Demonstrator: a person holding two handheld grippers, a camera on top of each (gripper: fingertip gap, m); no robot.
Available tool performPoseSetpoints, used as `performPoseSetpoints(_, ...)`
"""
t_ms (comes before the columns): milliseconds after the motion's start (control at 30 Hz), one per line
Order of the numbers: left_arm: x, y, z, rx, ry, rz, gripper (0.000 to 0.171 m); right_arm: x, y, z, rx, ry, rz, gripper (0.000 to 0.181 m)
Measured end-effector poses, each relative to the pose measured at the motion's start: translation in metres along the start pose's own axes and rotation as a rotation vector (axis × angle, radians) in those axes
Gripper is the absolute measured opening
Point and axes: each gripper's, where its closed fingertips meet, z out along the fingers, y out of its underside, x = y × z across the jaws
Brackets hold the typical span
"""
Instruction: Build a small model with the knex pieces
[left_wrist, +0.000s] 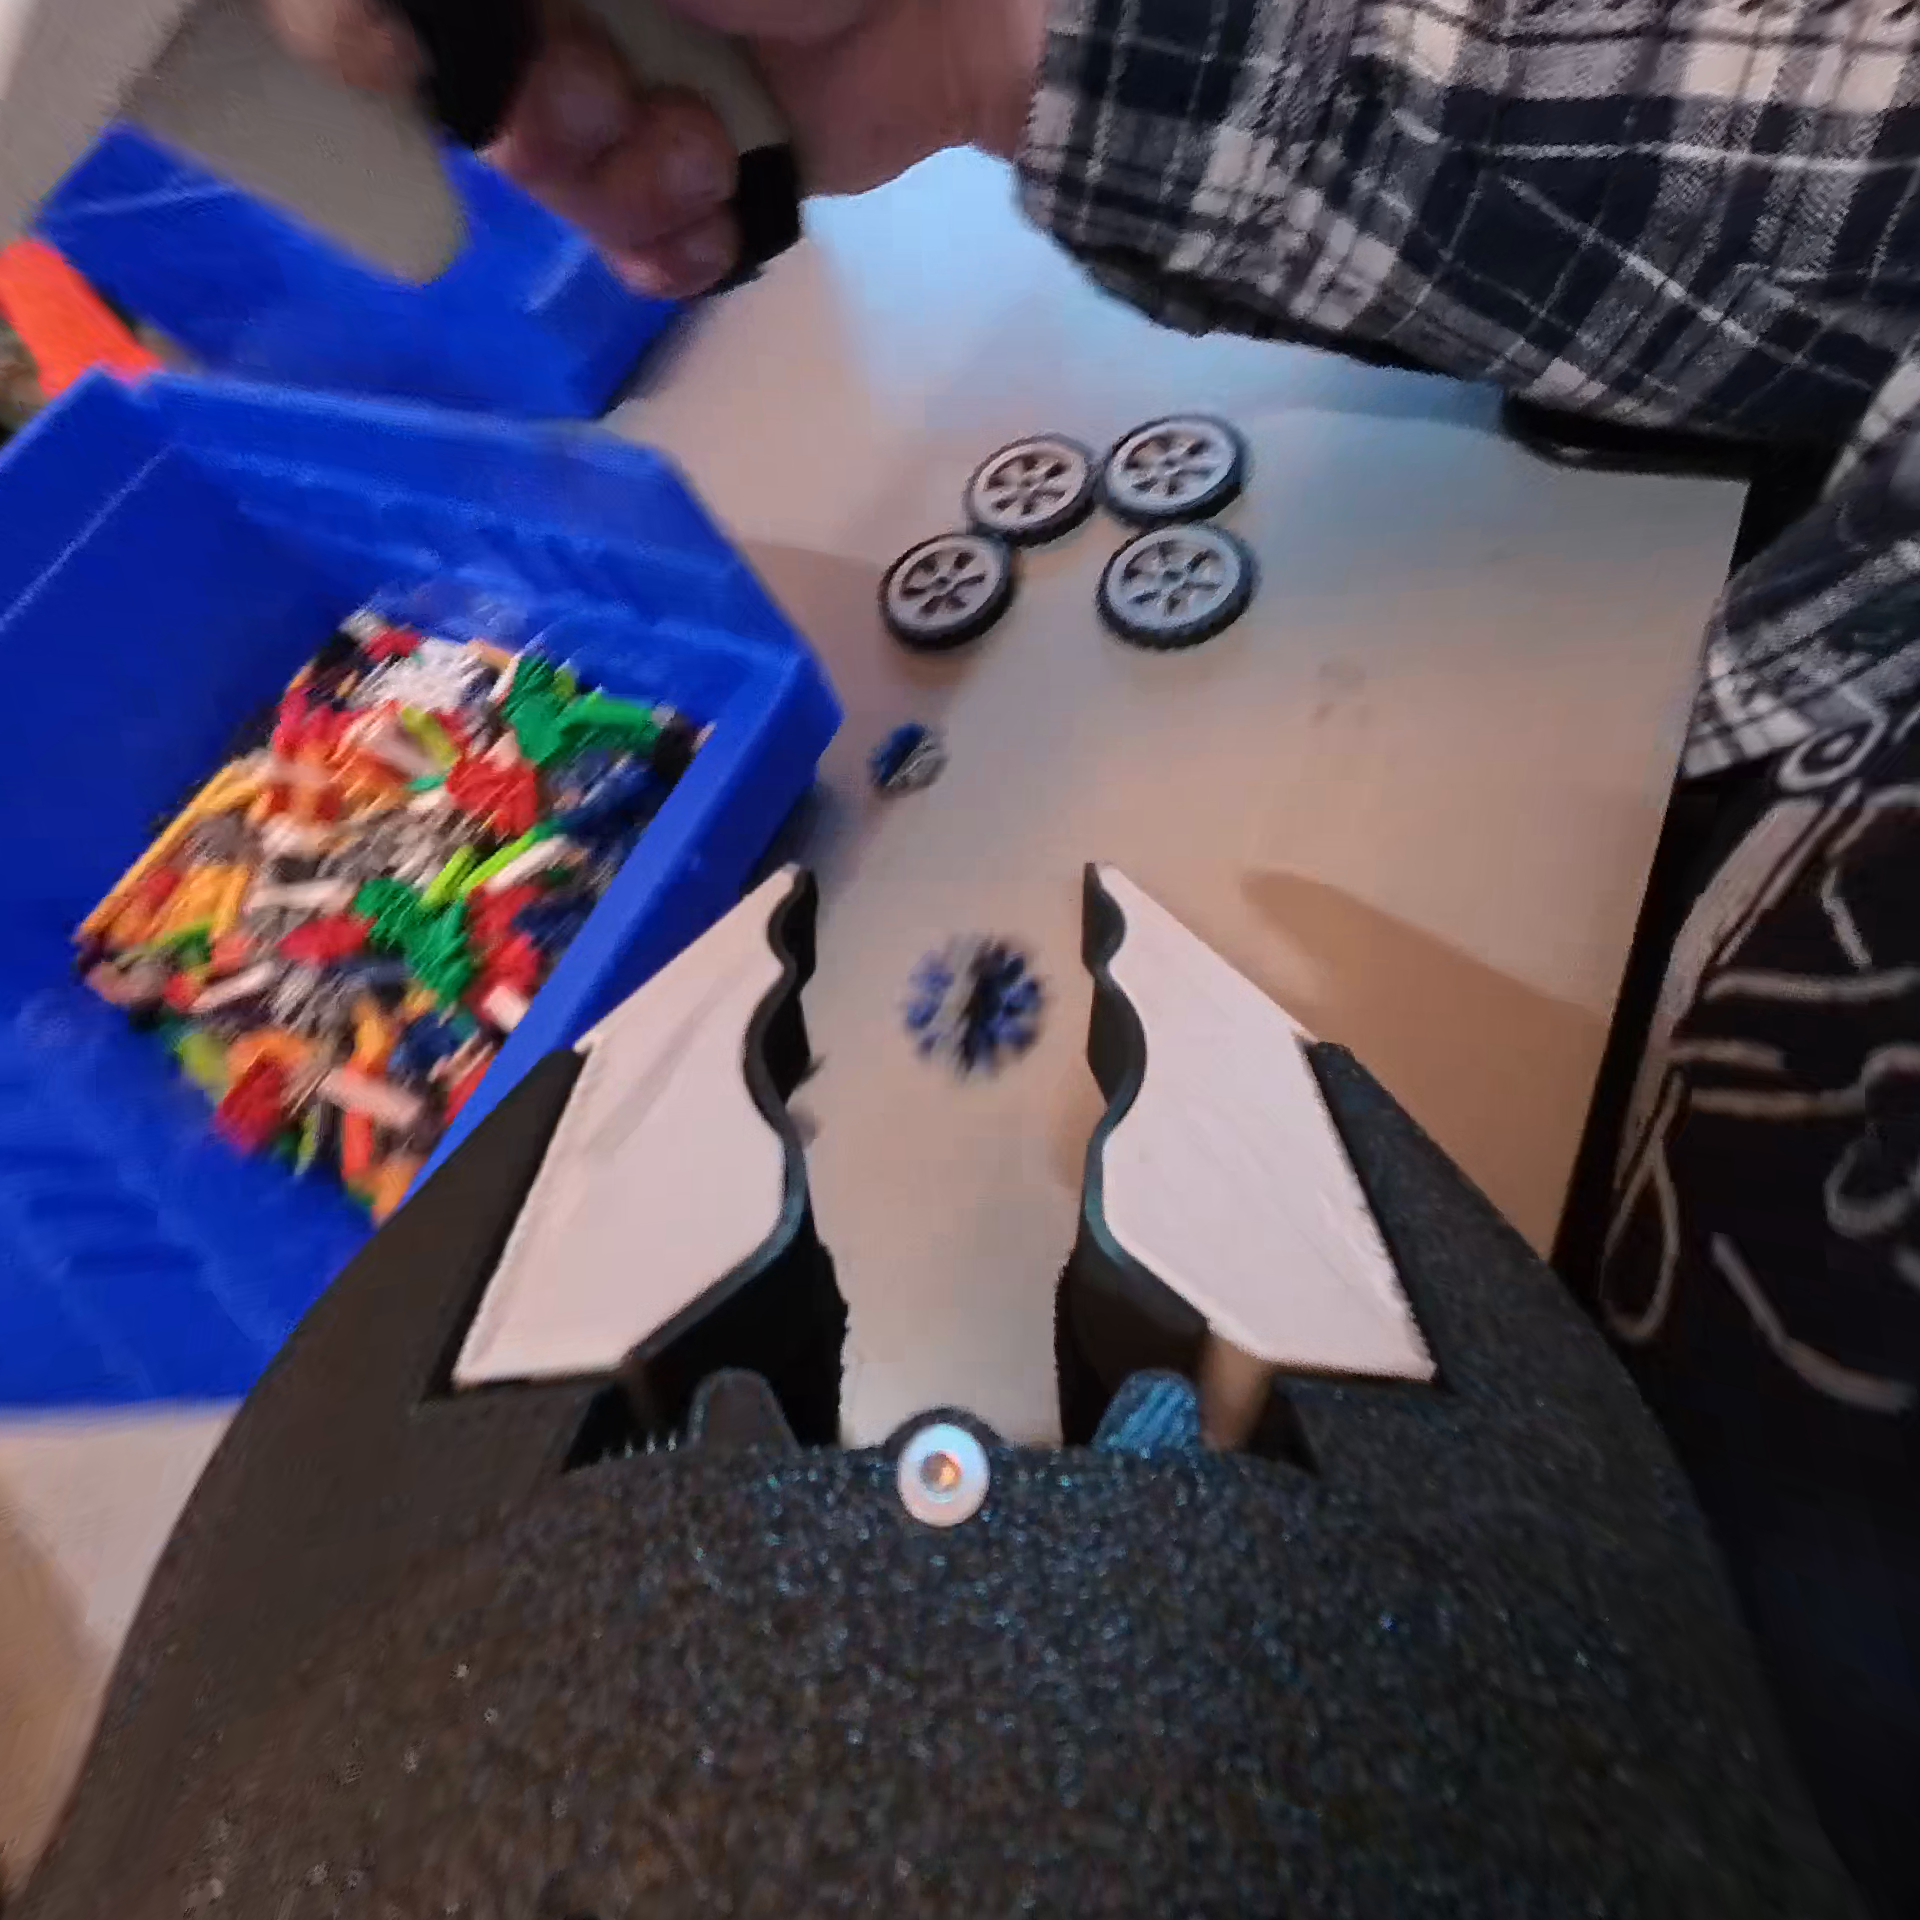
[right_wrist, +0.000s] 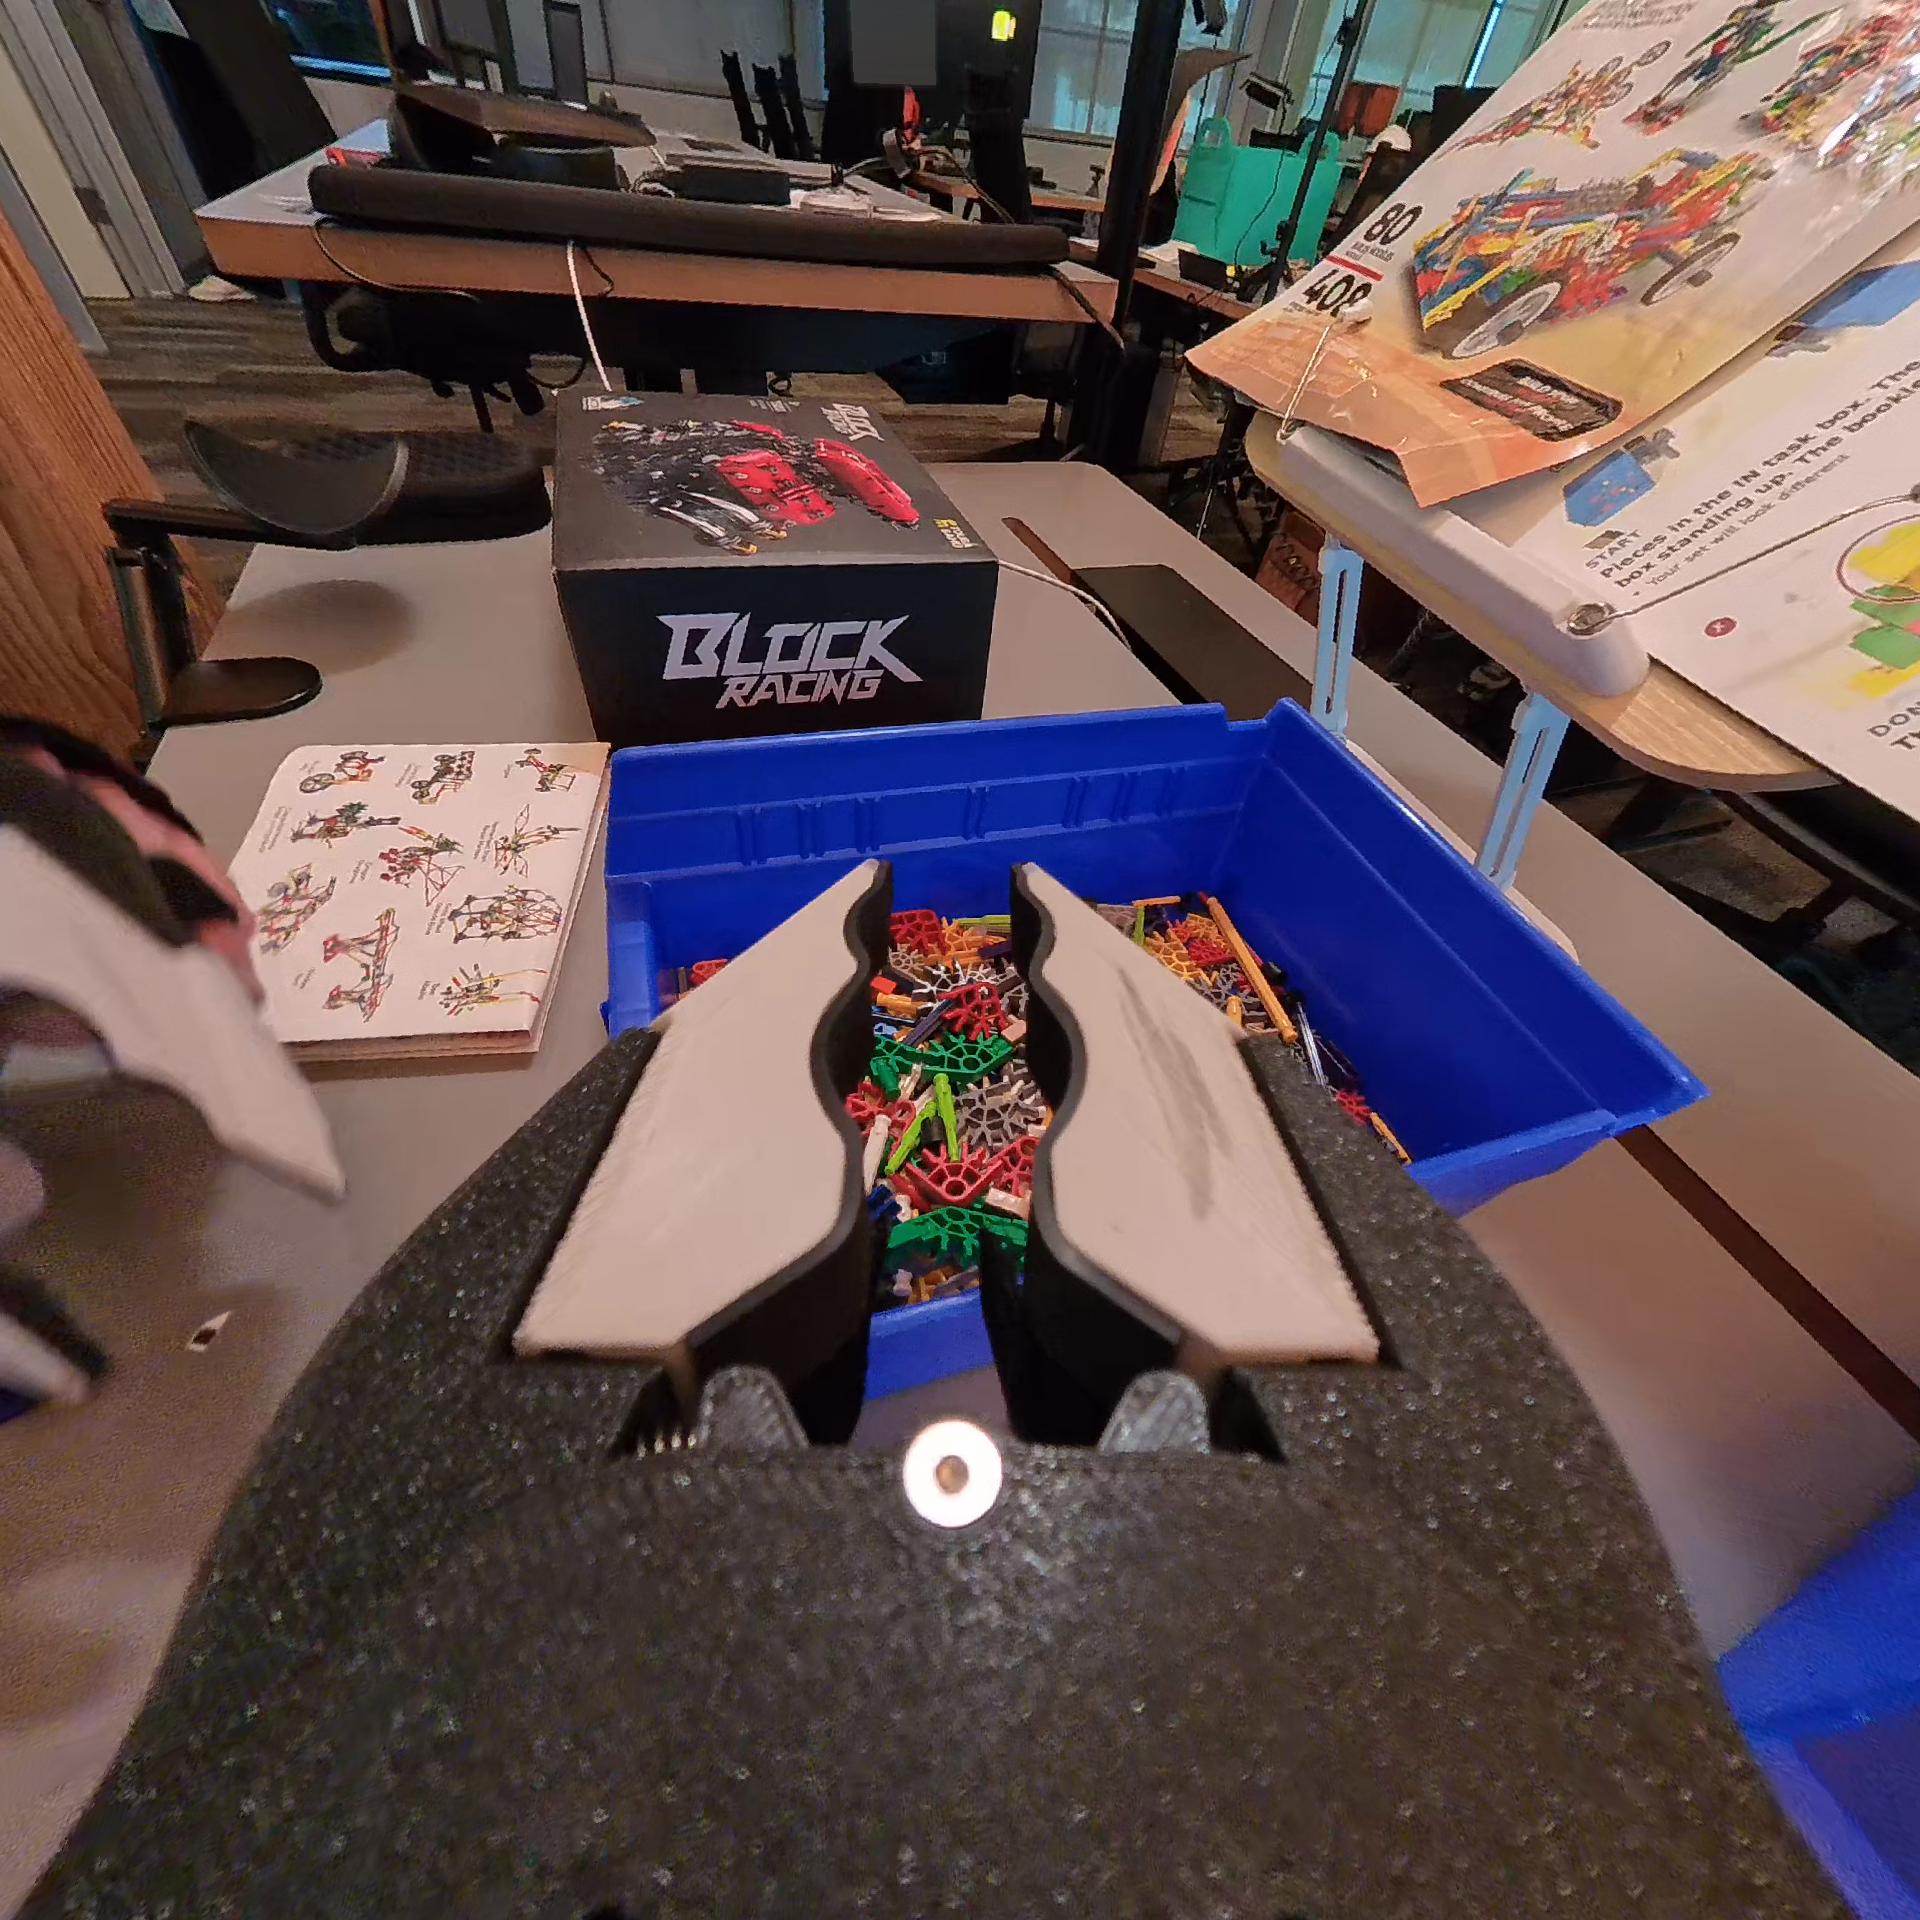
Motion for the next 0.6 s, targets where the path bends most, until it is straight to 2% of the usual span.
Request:
performPoseSetpoints(100,-0.036,0.034,-0.049,-0.061,-0.123,-0.048,0.048,-0.001,0.000,0.001,-0.001,-0.003,0.000,0.022)
performPoseSetpoints(167,-0.066,0.066,-0.086,-0.141,-0.244,-0.076,0.048,-0.001,0.000,0.001,0.000,-0.006,0.001,0.021)
performPoseSetpoints(300,-0.092,0.137,-0.134,-0.292,-0.296,-0.236,0.047,-0.002,0.001,0.002,0.000,-0.010,0.005,0.021)
performPoseSetpoints(433,-0.081,0.192,-0.131,-0.420,-0.247,-0.340,0.024,-0.004,0.003,0.005,-0.012,-0.012,-0.002,0.022)
performPoseSetpoints(467,-0.074,0.198,-0.126,-0.447,-0.241,-0.360,0.015,-0.004,0.004,0.005,-0.015,-0.011,-0.004,0.022)
performPoseSetpoints(500,-0.070,0.191,-0.121,-0.407,-0.235,-0.376,0.009,-0.004,0.004,0.006,-0.018,-0.011,-0.005,0.022)
performPoseSetpoints(600,-0.063,0.188,-0.116,-0.419,-0.286,-0.386,0.004,-0.003,0.006,0.006,-0.023,-0.008,-0.003,0.022)
